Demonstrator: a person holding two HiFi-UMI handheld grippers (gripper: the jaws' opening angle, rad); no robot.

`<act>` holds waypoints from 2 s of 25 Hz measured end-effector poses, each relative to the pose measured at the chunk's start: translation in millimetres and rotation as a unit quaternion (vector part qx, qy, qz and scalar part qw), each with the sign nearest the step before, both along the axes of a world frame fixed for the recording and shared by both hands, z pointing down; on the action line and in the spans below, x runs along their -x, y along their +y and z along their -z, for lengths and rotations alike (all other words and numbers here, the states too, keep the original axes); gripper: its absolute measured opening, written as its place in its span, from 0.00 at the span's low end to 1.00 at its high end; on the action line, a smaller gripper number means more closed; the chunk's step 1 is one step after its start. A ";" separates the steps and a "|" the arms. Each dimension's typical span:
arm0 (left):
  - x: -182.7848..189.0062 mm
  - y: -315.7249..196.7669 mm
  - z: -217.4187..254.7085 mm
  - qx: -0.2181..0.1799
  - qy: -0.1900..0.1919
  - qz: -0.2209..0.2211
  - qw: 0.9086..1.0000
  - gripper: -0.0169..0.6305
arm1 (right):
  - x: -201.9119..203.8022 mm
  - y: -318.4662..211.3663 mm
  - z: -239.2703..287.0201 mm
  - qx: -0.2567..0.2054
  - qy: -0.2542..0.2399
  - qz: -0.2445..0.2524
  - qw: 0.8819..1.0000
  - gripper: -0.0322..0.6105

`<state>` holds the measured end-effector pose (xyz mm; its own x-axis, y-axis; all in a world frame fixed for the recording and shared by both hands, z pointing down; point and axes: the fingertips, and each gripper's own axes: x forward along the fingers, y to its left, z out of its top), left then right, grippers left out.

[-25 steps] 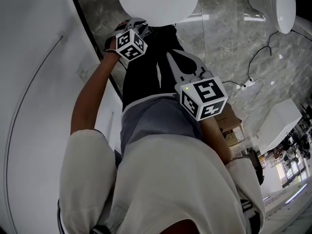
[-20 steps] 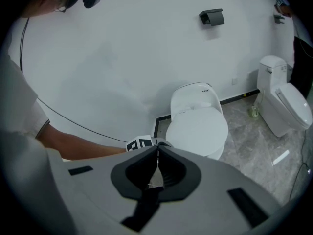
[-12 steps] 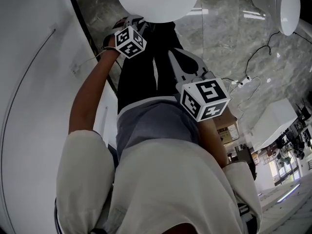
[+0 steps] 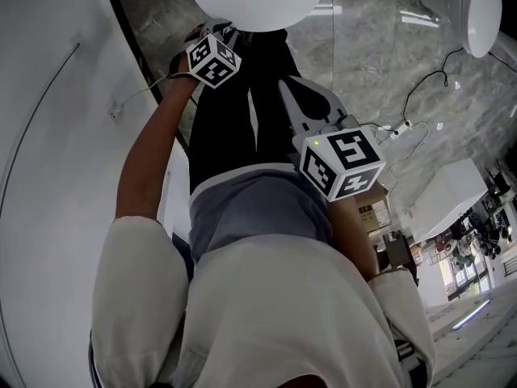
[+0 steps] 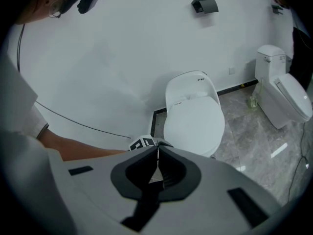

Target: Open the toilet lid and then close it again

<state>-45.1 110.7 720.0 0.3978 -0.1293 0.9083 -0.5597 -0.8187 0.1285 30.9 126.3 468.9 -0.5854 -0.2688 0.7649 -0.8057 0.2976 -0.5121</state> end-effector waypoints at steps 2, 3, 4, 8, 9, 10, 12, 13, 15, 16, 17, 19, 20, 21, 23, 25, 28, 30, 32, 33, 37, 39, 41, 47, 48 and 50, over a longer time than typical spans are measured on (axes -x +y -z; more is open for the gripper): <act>0.3 0.4 -6.8 0.007 0.001 0.008 1.000 0.10 | -2.3 0.9 -3.4 0.002 0.002 0.001 1.000 0.07; 0.2 1.3 -10.2 0.011 0.001 0.012 1.000 0.10 | -3.5 2.0 -5.1 0.003 0.004 0.001 1.000 0.07; 0.0 2.7 -13.4 0.015 0.000 0.016 1.000 0.10 | -4.7 3.2 -6.7 0.005 0.005 0.000 1.000 0.07; -0.4 4.8 -26.7 0.026 -0.006 0.033 0.999 0.10 | -7.6 3.8 -13.3 0.011 0.007 0.001 1.000 0.07; -0.5 4.8 -29.5 0.028 -0.008 0.038 0.999 0.10 | -8.1 3.6 -14.6 0.012 0.007 0.002 1.000 0.07; -0.7 5.0 -32.1 0.028 -0.011 0.042 0.999 0.10 | -8.5 3.6 -15.7 0.014 0.007 0.003 1.000 0.07; -1.4 6.1 -36.8 0.027 -0.017 0.049 0.998 0.10 | -9.3 4.4 -17.5 0.017 0.007 0.004 1.000 0.07; -1.7 7.1 -39.1 0.028 -0.021 0.051 0.998 0.10 | -9.5 5.2 -18.2 0.018 0.007 0.004 1.000 0.07; -1.6 9.6 -44.5 0.032 -0.026 0.056 0.998 0.10 | -9.3 5.9 -19.8 0.020 0.008 0.006 1.000 0.07; -1.1 10.0 -47.4 0.035 -0.028 0.058 0.997 0.10 | -9.3 5.2 -20.8 0.021 0.009 0.006 1.000 0.07; -0.6 9.5 -50.1 0.038 -0.030 0.060 0.997 0.10 | -9.5 4.0 -21.6 0.022 0.010 0.006 1.000 0.07; -0.2 7.6 -54.6 0.043 -0.033 0.064 0.996 0.10 | -10.8 2.8 -23.1 0.026 0.011 0.005 1.000 0.07; -0.1 7.0 -56.7 0.045 -0.035 0.065 0.996 0.10 | -11.5 3.3 -23.9 0.030 0.012 0.005 0.999 0.07; 0.3 6.9 -58.9 0.046 -0.038 0.066 0.996 0.10 | -11.9 4.4 -24.8 0.033 0.013 0.006 0.999 0.07; 1.8 7.7 -64.2 0.049 -0.043 0.069 0.995 0.10 | -12.1 7.0 -27.1 0.038 0.014 0.008 0.999 0.07; 2.3 8.4 -70.2 0.052 -0.047 0.074 0.995 0.09 | -12.9 8.4 -29.5 0.041 0.016 0.009 0.999 0.07; 1.1 7.9 -78.6 0.056 -0.050 0.083 0.994 0.09 | -13.6 8.4 -32.5 0.042 0.019 0.009 0.999 0.07; 2.3 9.7 -83.6 0.059 -0.050 0.088 0.993 0.08 | -12.0 9.9 -34.9 0.045 0.019 0.012 0.999 0.07; 2.8 11.8 -87.7 0.064 -0.051 0.092 0.992 0.08 | -11.5 11.0 -36.1 0.048 0.019 0.014 0.999 0.07; 2.0 11.6 -89.9 0.066 -0.053 0.093 0.992 0.08 | -12.1 10.6 -36.4 0.049 0.019 0.014 0.999 0.07; 0.9 9.3 -100.9 0.068 -0.065 0.091 0.991 0.08 | -12.6 8.3 -36.5 0.050 0.024 0.017 0.998 0.07; 2.7 8.9 -104.2 0.067 -0.072 0.095 0.991 0.07 | -12.0 7.3 -35.9 0.050 0.025 0.020 0.998 0.07; 2.1 7.6 -104.2 0.065 -0.073 0.102 0.990 0.07 | -13.5 5.2 -35.7 0.050 0.027 0.022 0.998 0.07; 2.6 6.5 -104.4 0.077 -0.053 0.132 0.987 0.07 | -8.5 2.9 -35.5 0.048 0.029 0.028 0.998 0.07; 2.6 6.0 -103.5 0.085 -0.045 0.138 0.986 0.07 | -7.8 2.4 -34.9 0.047 0.029 0.029 0.998 0.07; 2.0 6.8 -101.4 0.101 -0.028 0.149 0.983 0.07 | -6.5 3.2 -33.7 0.045 0.029 0.031 0.998 0.07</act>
